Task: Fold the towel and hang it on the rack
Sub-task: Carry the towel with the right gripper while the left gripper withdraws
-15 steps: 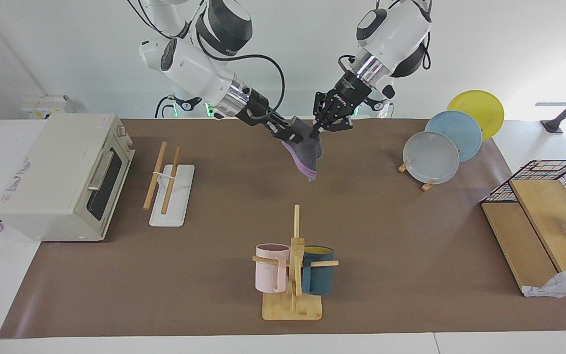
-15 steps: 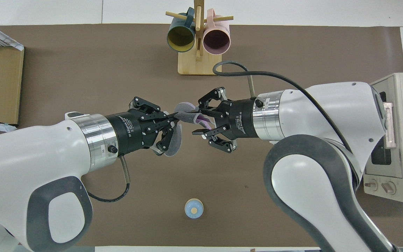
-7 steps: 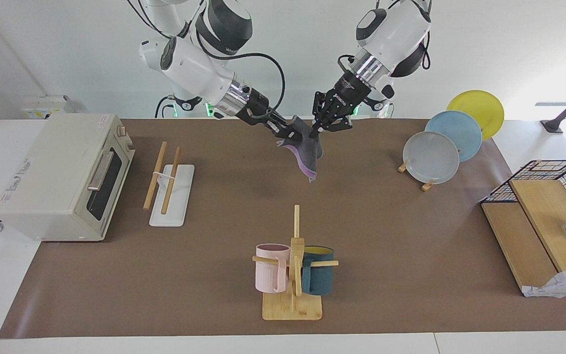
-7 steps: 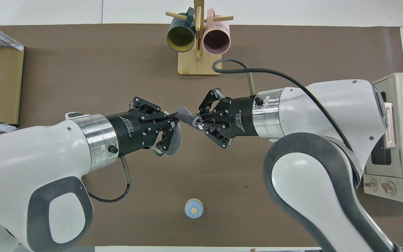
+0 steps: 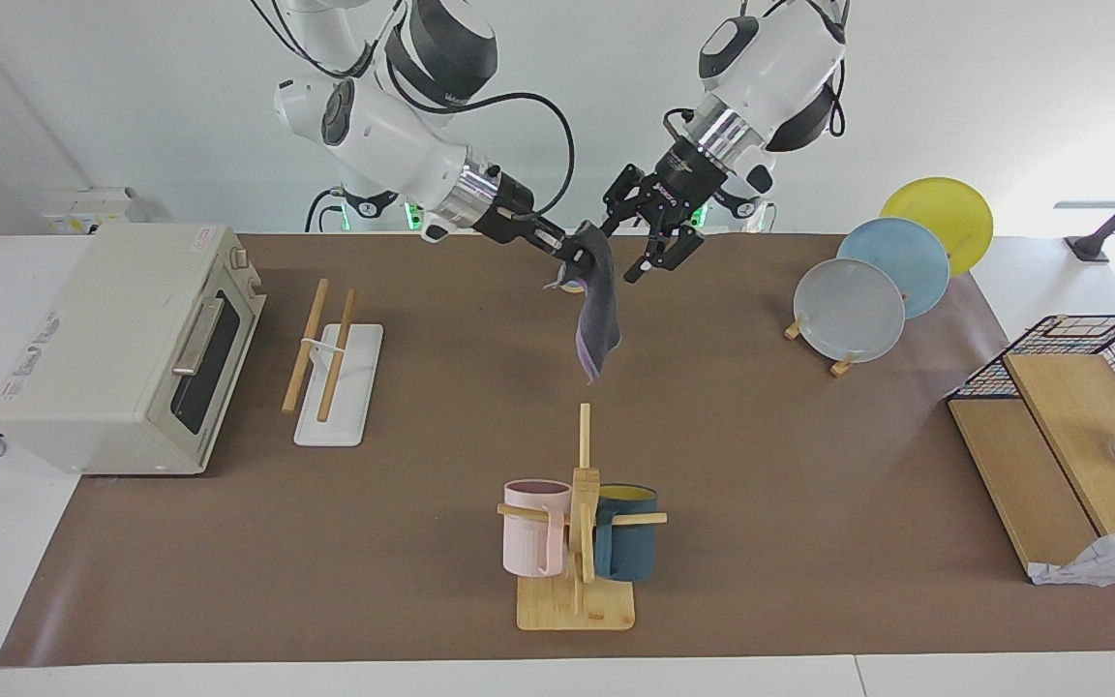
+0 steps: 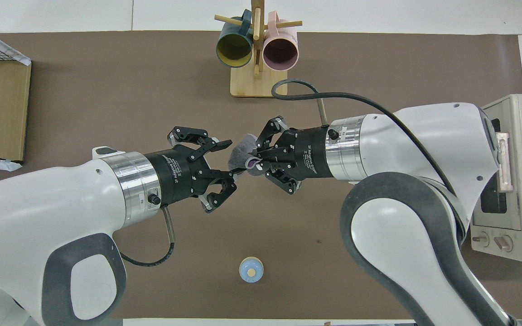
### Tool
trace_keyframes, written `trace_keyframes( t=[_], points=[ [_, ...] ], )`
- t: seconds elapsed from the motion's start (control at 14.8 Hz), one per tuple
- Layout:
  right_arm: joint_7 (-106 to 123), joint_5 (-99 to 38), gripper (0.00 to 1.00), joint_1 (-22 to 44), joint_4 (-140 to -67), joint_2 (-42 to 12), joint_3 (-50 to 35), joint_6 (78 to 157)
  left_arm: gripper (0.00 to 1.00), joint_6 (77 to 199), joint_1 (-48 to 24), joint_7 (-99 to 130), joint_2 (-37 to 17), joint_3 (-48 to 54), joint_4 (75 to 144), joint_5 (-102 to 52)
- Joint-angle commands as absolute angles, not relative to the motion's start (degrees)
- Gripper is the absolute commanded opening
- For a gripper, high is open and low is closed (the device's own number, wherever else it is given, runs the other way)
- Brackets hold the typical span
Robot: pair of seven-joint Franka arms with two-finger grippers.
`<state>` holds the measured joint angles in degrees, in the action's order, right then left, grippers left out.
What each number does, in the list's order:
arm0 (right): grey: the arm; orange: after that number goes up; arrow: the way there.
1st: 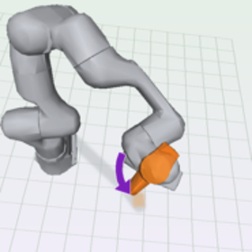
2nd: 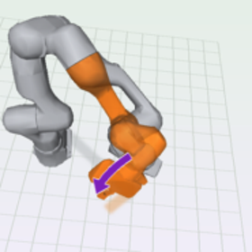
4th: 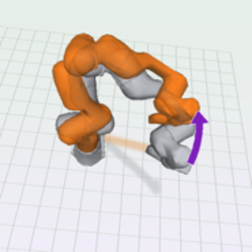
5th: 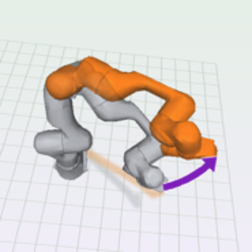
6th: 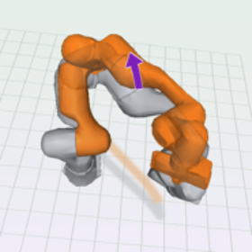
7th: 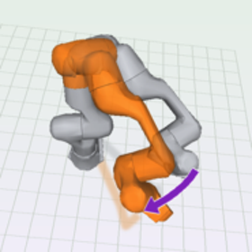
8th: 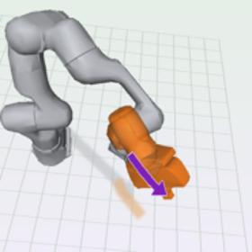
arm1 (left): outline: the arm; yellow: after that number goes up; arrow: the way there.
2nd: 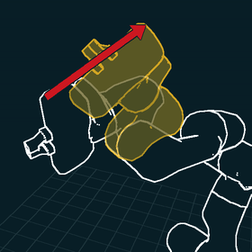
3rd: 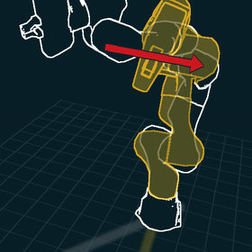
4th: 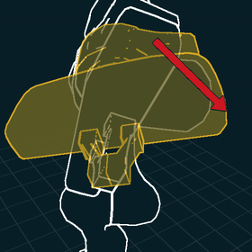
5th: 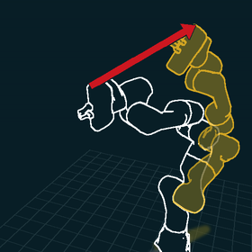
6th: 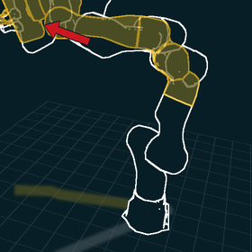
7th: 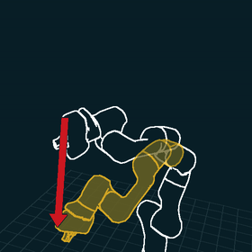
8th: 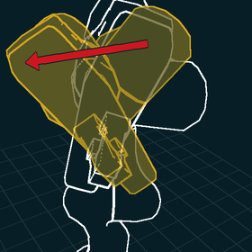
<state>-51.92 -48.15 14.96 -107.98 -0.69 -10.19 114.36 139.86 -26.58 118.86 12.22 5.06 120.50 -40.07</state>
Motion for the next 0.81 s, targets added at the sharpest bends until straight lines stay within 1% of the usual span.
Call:
trace_keyframes(
  t=[0.0,0.13,0.34,0.47,0.61,0.74],
  points=[
    [-34.98,-37.93,0.0,11.96,-107.75,1.05,-10.28,105.15,1.0,135.81,-21.12,108.15,13.97,4.83,122.35,-40.87],
    [-19.15,-30.1,0.0,10.38,-107.75,1.32,-10.2,100.13,1.0,131.94,-16.64,99.89,14.06,4.83,122.34,-40.87],
    [-10.74,-24.1,0.0,7.92,-107.75,2.2,-10.2,95.91,1.0,124.48,-9.43,81.54,14.06,4.57,121.55,-40.43],
    [-3.56,-16.65,0.0,6.6,-108.1,3.25,-10.2,92.13,1.0,119.91,-4.77,67.92,13.98,4.57,120.59,-38.08],
    [1.39,-13.89,0.0,2.4,-108.11,3.95,-10.2,89.31,1.0,117.08,-3.61,58.32,13.45,4.57,119.01,-32.2],
    [2.46,-13.89,0.0,-1.39,-108.11,4.22,-10.28,89.12,1.0,115.15,-3.52,50.48,12.14,4.48,116.38,-25.96]
  ],
)
